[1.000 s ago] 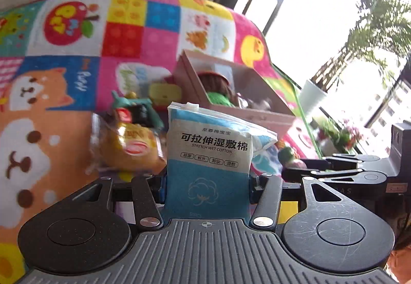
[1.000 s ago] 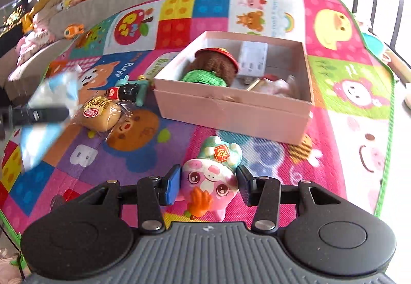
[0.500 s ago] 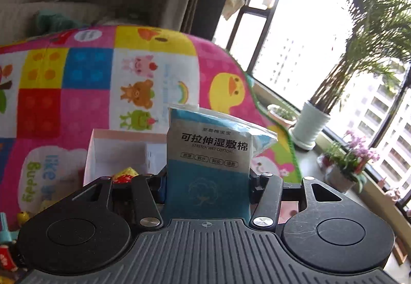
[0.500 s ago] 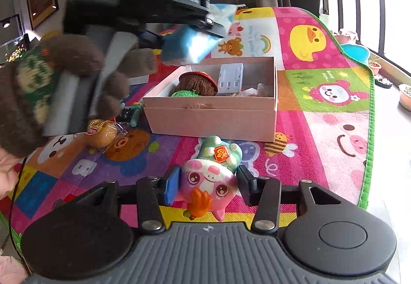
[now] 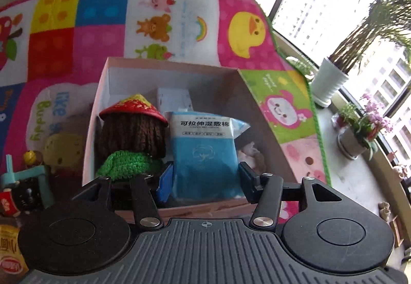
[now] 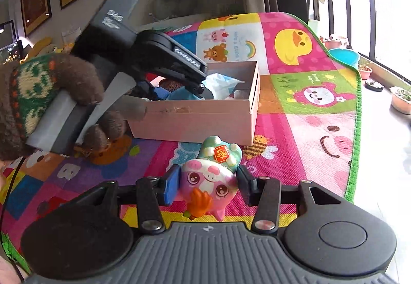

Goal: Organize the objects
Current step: 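Place the cotton pack into the box with the left tool, then drop the pink pig toy into the box with the right tool, then grasp the wrapped bread bun with the left tool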

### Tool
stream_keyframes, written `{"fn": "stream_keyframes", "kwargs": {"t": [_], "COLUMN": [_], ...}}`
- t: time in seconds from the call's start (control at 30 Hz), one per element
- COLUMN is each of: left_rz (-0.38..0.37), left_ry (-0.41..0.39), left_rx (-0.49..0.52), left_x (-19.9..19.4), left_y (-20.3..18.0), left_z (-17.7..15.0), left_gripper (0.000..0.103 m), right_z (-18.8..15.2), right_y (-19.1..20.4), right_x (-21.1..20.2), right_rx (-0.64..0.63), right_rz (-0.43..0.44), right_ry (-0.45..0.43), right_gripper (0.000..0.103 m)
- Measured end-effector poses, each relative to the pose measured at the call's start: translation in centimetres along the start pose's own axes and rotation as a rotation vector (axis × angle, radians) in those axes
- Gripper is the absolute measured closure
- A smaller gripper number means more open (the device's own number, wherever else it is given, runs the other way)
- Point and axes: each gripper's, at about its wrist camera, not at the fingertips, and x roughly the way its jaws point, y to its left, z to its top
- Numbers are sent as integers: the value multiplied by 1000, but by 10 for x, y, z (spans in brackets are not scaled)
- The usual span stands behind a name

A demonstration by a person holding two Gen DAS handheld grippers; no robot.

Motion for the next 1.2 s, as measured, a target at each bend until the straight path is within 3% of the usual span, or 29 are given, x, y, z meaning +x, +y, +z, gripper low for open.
{"fn": "stream_keyframes", "kwargs": {"t": [0.13,0.23,0.37,0.5,0.57,0.63,0.67,0.8,0.93,1.03,1.1,1.2], "left_rz": [-78,-55,-19,-17,-8,8,13,53,118,142,178,207], "left_ry": [-143,-192,-140,-93,-85,-95,-104,-148,-234,-282,-281,-283], "left_rx": [46,113,151,119,103,98,93,63,11,32,24,-105], "left_x": [-58,-87,-99,-100,-101,-106,-109,-117,-127,-131,-127,-125], "left_y": [14,28,48,69,77,83,87,104,125,138,149,175], "left_z": [-29,-63,-105,-131,-136,-139,-139,-136,-123,-104,-91,-83], "left_gripper": [48,48,48,48,48,48,48,48,48,48,48,49], "right_z": [22,52,103,151,170,180,182,166,129,95,74,42], "right_y": [-7,-11,-22,-27,-29,-34,-36,-23,7,24,28,26], "right_x": [-2,7,44,96,127,154,163,149,103,70,56,46], "right_rx": [-8,-30,18,62,77,128,150,131,-15,-102,-93,4], "right_rz": [-5,-1,22,15,6,-21,-45,-28,-16,9,46,107], "right_ry": [-29,-57,-38,-14,18,65,73,57,-12,-39,-17,34], "right_gripper": [56,56,56,56,52,37,35,33,18,12,10,10]}}
